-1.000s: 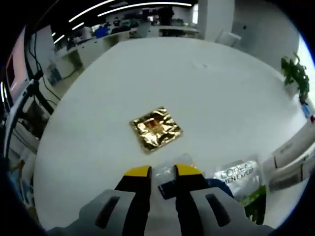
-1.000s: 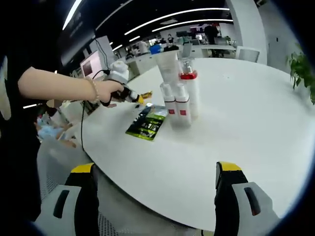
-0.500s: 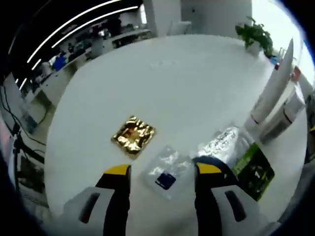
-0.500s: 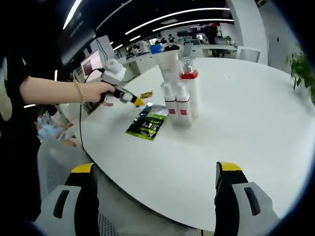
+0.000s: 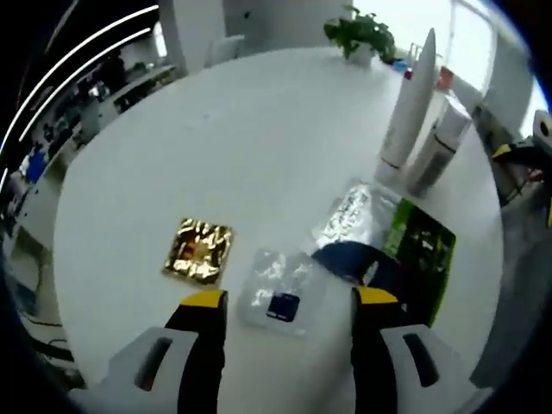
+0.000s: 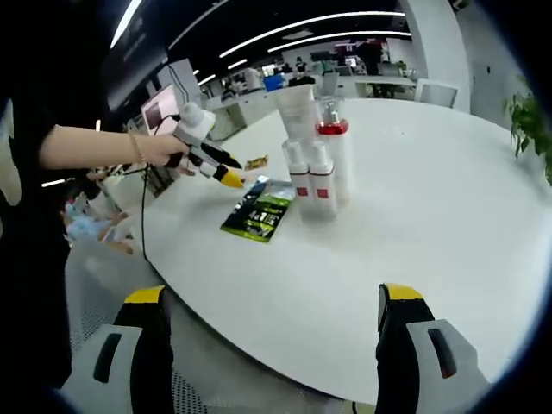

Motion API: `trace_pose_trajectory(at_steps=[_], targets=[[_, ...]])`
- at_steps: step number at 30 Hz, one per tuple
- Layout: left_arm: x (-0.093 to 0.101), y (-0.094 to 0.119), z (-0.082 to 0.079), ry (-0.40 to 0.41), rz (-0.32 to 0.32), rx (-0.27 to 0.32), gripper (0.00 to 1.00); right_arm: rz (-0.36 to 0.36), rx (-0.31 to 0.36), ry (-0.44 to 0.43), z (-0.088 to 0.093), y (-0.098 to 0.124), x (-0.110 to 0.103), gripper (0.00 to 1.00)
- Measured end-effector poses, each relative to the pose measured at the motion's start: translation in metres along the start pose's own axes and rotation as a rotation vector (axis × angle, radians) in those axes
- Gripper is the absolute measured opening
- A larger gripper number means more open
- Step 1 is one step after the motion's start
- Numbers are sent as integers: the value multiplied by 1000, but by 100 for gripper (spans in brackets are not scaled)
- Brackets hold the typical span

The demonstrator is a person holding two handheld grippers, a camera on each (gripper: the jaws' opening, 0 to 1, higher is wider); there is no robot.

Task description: Arrange the skincare products in the storage area until every visible bottle or jar stands upright without overlapping.

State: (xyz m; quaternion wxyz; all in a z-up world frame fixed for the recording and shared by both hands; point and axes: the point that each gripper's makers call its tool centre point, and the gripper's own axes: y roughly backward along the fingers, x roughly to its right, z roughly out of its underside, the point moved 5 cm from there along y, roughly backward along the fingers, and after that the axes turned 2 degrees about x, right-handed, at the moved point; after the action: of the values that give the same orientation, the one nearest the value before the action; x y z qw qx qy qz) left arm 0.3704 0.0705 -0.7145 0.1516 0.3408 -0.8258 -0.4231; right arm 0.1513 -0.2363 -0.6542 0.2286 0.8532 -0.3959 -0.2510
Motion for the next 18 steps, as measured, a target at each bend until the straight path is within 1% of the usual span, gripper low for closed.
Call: trace_pose_trajectory(at_steps=[2, 3, 4, 6, 7, 10, 14, 15, 16, 18], targets=[[2, 0, 1, 1, 18, -11, 59, 1, -2, 0, 0, 0, 0, 99], [5, 0, 1, -10, 57, -10, 59, 2, -4, -1, 1, 0, 0, 99], [6, -1, 1, -24, 63, -8, 60, 2, -5, -2, 1, 0, 1, 99], [0, -4, 5, -62, 50, -31, 60, 2, -9, -5, 1, 0, 1, 99], [-1, -4, 7, -64, 51, -38, 58, 1, -11, -5, 2, -1, 1, 99], [-1, -3, 5, -66, 58, -37, 55, 0, -18, -5, 2, -1, 0, 99], [0, -7, 5, -93, 69, -47, 50, -1, -27, -6, 3, -2, 0, 99], [0, -9, 5, -94, 86, -43, 50, -2, -29, -6, 3, -2, 0, 99], [-2, -9, 5, -92, 78, -47, 50, -2, -31, -6, 4, -2, 1, 99], [-2, -9, 6, -95, 85, -49, 51, -1, -34, -5, 4, -3, 1, 99]])
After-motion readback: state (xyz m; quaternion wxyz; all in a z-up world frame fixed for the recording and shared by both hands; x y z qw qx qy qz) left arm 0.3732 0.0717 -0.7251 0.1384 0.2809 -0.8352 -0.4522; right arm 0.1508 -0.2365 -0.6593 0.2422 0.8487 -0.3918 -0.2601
